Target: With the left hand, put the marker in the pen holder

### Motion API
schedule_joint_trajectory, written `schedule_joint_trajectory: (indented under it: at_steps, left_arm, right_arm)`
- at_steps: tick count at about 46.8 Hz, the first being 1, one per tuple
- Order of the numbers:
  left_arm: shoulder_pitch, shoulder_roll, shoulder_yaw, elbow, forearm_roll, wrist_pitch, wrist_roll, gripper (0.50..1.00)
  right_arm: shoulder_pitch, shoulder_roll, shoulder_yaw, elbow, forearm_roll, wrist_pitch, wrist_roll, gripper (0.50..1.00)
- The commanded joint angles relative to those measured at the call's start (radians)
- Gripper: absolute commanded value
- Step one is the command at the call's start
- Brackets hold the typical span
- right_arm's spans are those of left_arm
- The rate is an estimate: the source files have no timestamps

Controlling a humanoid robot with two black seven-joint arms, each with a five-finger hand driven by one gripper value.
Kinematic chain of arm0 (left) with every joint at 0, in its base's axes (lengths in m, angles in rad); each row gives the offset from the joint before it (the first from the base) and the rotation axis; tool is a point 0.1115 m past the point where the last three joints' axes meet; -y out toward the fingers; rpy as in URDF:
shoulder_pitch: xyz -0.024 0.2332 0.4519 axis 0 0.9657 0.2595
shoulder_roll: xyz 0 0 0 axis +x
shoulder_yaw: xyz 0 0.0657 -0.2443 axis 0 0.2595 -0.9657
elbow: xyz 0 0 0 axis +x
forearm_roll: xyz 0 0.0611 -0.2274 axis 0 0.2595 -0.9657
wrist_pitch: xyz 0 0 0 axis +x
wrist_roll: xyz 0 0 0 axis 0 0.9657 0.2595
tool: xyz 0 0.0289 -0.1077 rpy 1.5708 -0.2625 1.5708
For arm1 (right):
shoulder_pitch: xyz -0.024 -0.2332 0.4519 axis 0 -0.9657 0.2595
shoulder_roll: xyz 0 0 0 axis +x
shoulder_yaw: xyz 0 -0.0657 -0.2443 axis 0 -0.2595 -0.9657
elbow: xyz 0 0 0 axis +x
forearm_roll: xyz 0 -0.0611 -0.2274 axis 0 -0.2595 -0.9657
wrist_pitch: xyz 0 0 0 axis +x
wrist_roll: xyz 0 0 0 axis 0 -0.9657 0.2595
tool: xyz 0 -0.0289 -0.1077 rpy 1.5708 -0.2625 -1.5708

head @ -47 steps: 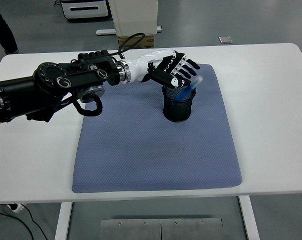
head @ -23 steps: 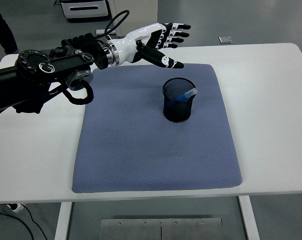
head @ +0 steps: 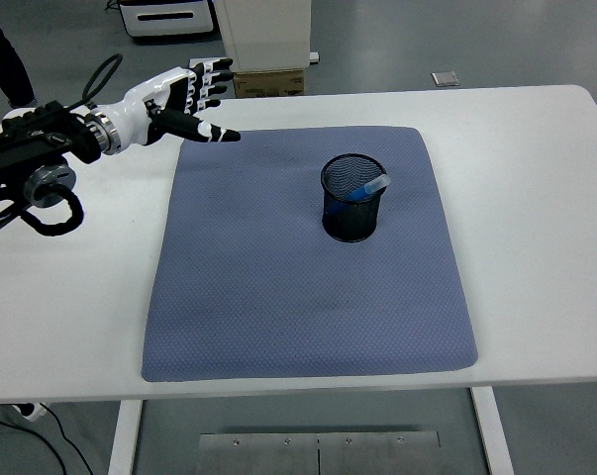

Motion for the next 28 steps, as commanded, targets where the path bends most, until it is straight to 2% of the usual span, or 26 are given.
schedule_joint_trajectory:
  at_steps: [1, 7, 11, 19, 23, 24, 28]
  left_arm:
    - [0.049, 0.04, -0.063, 0.013, -0.012, 0.0, -0.01, 1.0]
    - [0.158, 0.077, -0.215, 0.036, -0.004, 0.0, -0.095, 1.0]
    - [0.201, 0.11, -0.263, 0.038, -0.004, 0.0, -0.145, 1.0]
    - [0.276, 0.118, -0.289, 0.038, -0.061, 0.003, -0.183, 1.0]
    - [0.306, 0.121, -0.312, 0.038, -0.109, -0.003, -0.186, 1.0]
    - [0.32, 0.124, -0.329, 0.038, -0.147, -0.02, -0.18, 1.0]
    - [0.326, 0.141, -0.333, 0.044, -0.155, -0.023, -0.177, 1.0]
  right_arm:
    - [0.0, 0.0, 0.0, 0.0, -0.001, 0.0, 0.0, 1.0]
    - [0.0, 0.0, -0.002, 0.0, 0.0, 0.0, 0.0, 1.0]
    - [0.0, 0.0, 0.0, 0.0, 0.0, 0.0, 0.0, 1.0]
    - [0.0, 0.0, 0.0, 0.0, 0.0, 0.0, 0.0, 1.0]
    - [0.0, 0.0, 0.0, 0.0, 0.0, 0.0, 0.0, 1.0]
    - [0.0, 0.0, 0.0, 0.0, 0.0, 0.0, 0.0, 1.0]
    - [0.0, 0.0, -0.002, 0.0, 0.0, 0.0, 0.0, 1.0]
